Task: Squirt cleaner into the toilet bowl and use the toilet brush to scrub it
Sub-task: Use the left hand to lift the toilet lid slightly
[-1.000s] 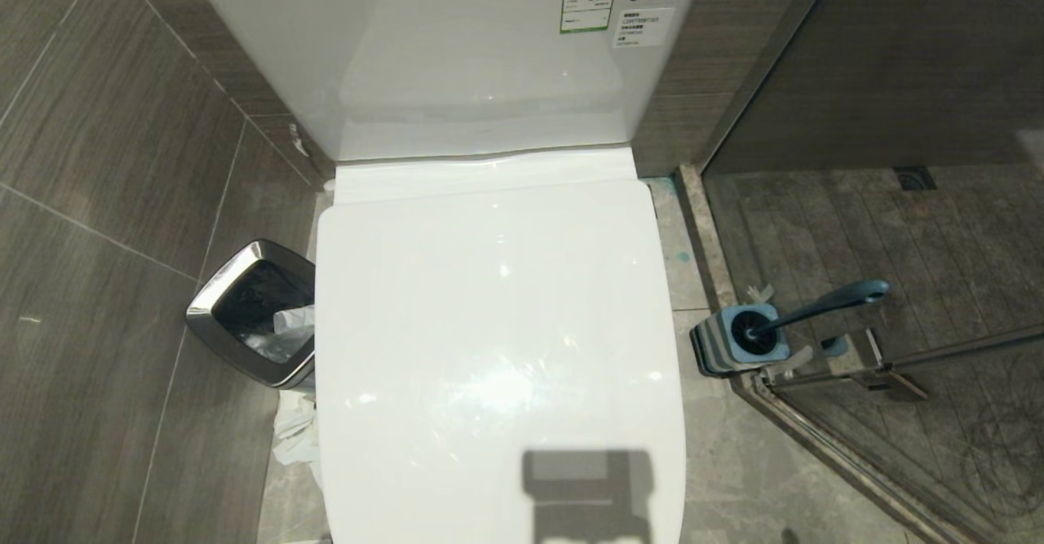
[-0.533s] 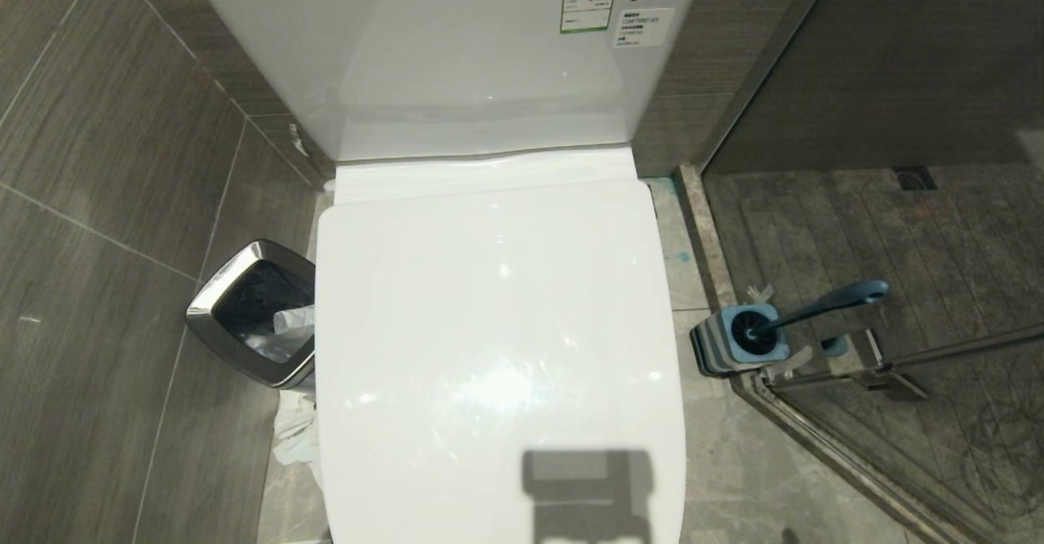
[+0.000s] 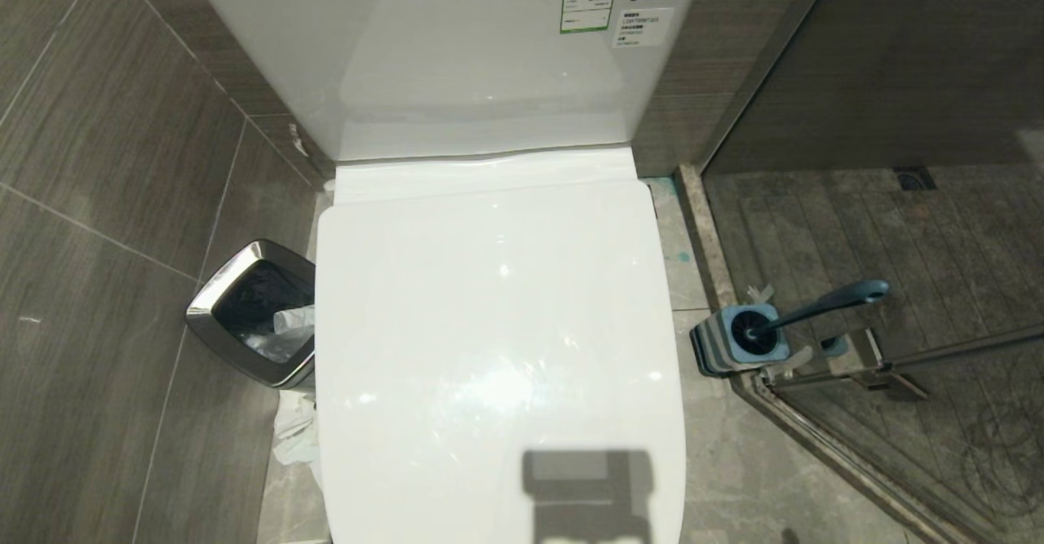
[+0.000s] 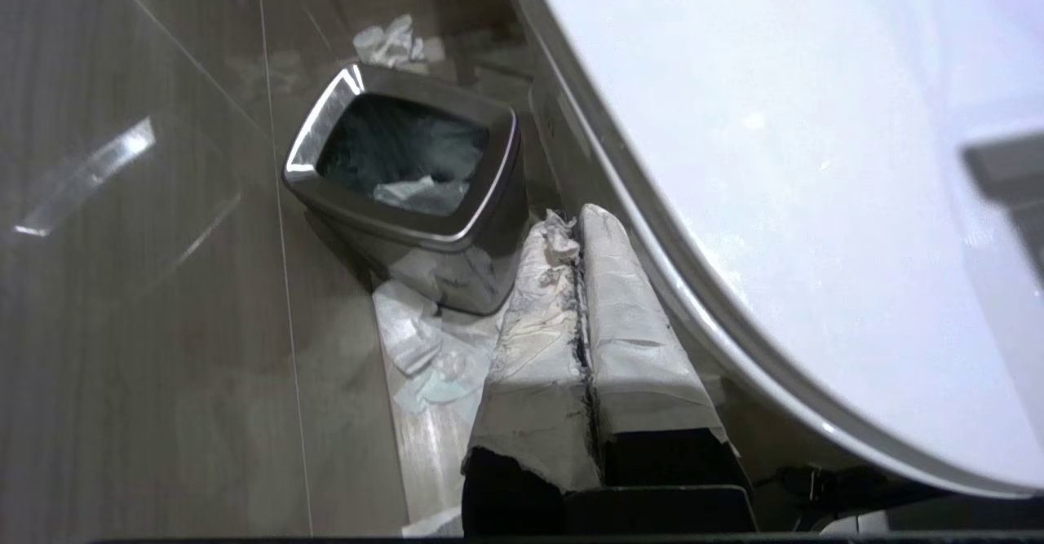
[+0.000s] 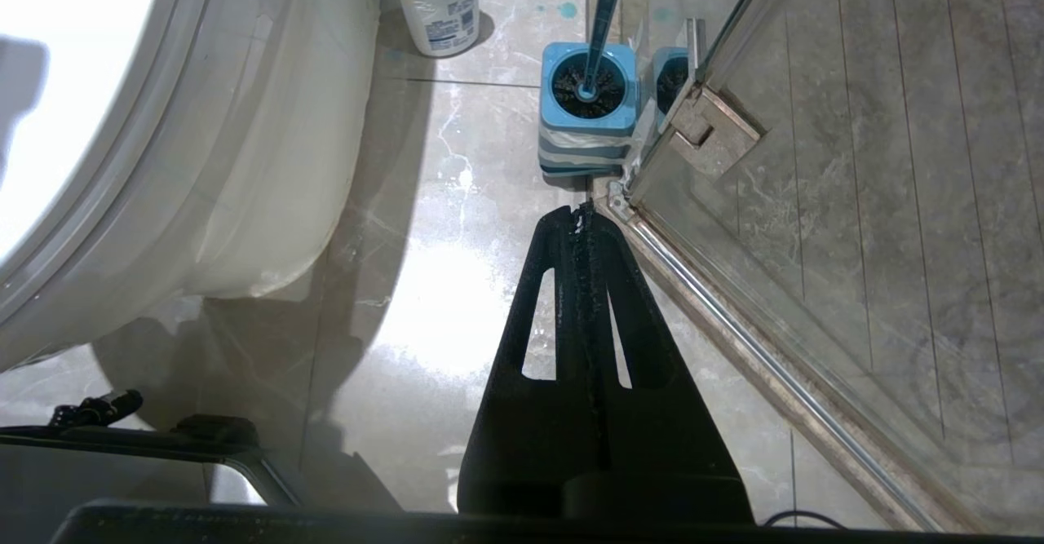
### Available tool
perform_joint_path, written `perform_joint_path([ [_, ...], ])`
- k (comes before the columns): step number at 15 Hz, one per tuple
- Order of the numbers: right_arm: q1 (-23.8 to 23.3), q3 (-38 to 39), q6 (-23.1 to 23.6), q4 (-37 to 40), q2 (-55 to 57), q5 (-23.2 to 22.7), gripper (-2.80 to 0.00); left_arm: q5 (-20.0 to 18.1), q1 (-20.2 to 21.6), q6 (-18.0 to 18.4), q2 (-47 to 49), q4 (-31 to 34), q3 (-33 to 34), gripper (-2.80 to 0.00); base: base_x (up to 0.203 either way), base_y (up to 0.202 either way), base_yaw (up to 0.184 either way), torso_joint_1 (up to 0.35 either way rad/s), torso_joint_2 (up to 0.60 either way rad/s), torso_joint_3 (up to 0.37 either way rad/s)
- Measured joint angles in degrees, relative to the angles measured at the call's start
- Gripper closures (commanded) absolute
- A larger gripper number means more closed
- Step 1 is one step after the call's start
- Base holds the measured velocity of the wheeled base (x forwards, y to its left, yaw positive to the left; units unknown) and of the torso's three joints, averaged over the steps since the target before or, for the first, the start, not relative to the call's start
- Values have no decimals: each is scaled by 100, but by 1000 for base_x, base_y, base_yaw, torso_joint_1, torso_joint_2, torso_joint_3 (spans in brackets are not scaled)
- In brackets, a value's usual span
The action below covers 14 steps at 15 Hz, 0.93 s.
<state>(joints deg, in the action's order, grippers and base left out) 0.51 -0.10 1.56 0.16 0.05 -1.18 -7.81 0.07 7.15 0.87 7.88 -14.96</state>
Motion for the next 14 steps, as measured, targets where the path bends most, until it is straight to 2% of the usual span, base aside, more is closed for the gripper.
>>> perform_joint_path([
  [5, 0, 0, -2, 0, 0, 0, 0, -78, -7, -17, 676, -34, -891, 0, 0, 0, 0, 0, 0, 0],
  [12, -2, 0, 0, 2, 0, 0, 0, -316, -18, -66, 2578, -346, -1860, 0, 0, 0, 0, 0, 0, 0],
  [14, -2, 0, -2, 2, 0, 2, 0, -423, -56, -215, 3208, -386, -2128, 0, 0, 0, 0, 0, 0, 0],
])
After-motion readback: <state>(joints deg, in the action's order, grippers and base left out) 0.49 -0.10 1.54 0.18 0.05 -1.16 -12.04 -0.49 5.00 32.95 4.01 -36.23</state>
